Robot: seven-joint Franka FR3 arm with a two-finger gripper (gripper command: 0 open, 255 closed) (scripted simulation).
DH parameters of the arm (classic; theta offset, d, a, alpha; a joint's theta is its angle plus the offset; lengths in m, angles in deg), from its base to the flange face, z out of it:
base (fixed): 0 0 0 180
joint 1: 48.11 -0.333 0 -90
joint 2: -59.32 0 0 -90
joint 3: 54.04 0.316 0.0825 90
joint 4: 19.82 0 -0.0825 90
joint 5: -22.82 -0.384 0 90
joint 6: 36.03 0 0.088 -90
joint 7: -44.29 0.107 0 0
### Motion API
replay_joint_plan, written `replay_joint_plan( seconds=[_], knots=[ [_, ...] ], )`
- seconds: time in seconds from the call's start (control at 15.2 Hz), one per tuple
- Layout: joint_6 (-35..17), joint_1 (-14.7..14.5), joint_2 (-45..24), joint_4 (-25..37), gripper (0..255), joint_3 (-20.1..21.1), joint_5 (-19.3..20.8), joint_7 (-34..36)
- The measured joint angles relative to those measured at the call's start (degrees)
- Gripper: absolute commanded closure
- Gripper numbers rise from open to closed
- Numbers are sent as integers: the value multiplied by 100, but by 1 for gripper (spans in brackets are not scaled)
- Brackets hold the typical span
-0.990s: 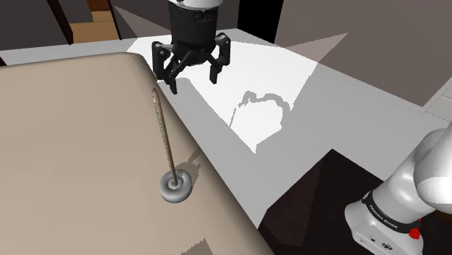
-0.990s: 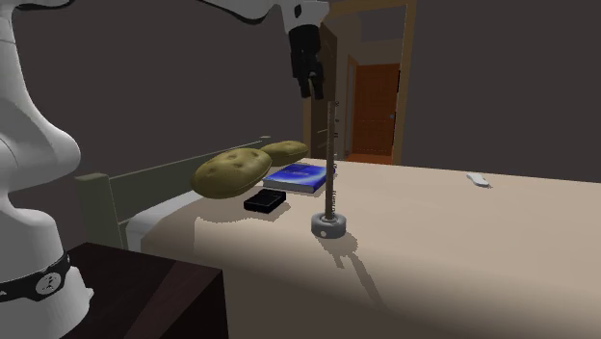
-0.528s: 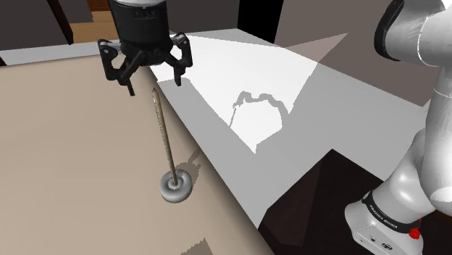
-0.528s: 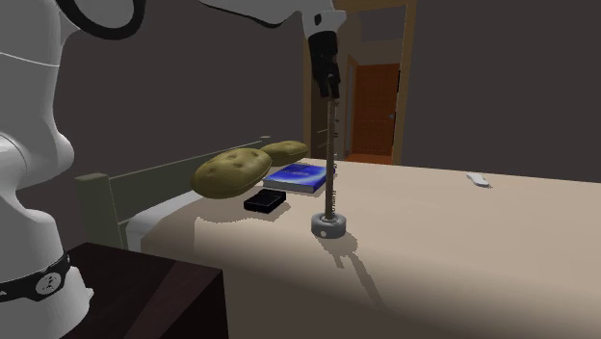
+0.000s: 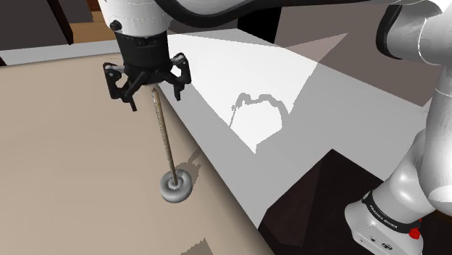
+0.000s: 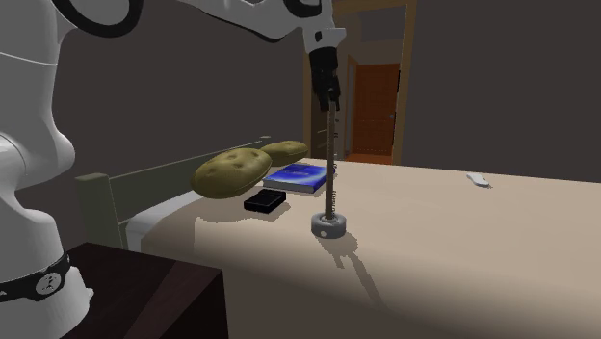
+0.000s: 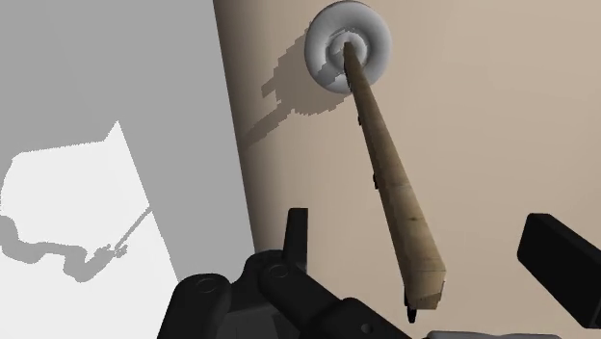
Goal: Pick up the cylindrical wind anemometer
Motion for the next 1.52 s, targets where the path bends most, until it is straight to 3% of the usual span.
replay_joint_plan(
  seconds=[0.73,1.12,1.52],
  knots=[
    [2,5,8,0,255,2,-4,-3],
    [491,-173,-112,619,255,-12,61,-98],
    [1140,-530,-400,1567,255,-69,245,-206]
  ],
)
